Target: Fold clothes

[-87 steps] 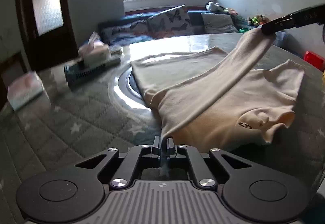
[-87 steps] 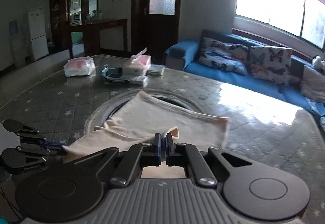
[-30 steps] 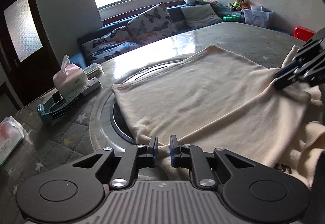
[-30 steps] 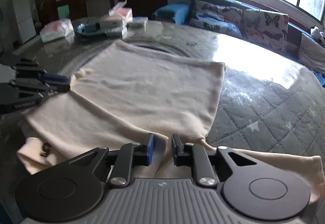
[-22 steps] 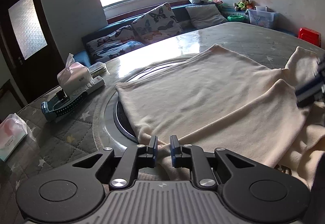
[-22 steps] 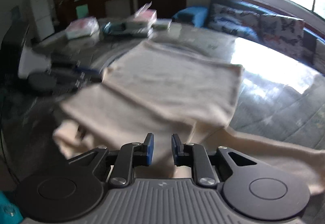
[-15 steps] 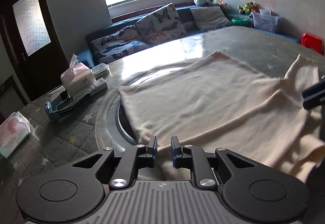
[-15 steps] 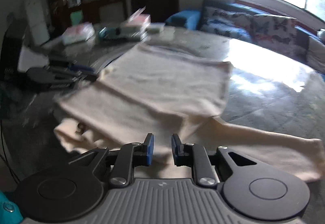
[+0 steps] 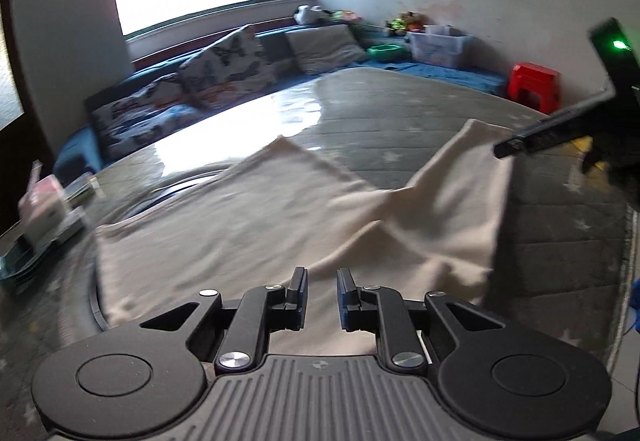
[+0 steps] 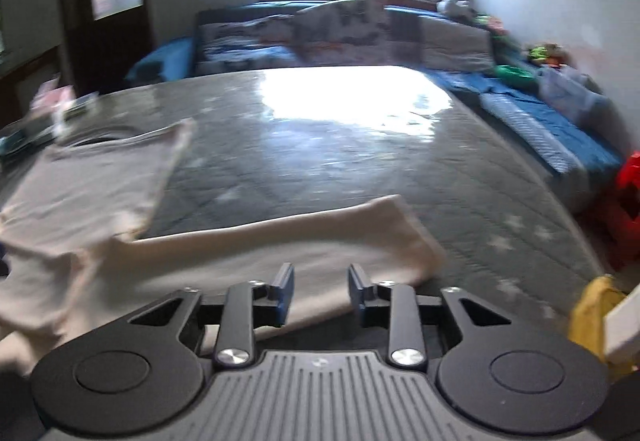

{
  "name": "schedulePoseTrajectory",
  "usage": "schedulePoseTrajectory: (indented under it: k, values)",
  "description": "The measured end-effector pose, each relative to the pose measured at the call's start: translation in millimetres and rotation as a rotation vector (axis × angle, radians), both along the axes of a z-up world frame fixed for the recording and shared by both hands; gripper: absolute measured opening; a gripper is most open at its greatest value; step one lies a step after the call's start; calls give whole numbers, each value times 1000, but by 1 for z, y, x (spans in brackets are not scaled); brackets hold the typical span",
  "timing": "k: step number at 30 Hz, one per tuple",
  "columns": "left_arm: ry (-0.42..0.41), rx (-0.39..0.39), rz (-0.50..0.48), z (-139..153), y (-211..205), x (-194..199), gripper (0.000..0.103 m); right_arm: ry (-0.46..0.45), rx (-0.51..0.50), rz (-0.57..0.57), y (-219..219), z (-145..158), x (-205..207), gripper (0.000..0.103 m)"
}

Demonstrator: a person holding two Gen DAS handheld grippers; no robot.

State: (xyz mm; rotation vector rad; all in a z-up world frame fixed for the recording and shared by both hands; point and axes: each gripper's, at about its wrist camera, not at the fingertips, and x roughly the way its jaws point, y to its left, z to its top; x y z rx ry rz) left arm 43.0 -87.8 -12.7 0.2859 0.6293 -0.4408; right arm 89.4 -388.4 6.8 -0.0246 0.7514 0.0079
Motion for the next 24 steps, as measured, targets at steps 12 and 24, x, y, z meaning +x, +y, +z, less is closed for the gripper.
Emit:
schedulePoseTrajectory:
  k: [12,24]
  values:
    - [30,7,-49,-10,-21,-2,18,1,38,-161,-46,-21,26,42]
    - [16,-2,-95,-6,-28,-10,18,-47,118,-94,-42,-5,13,8]
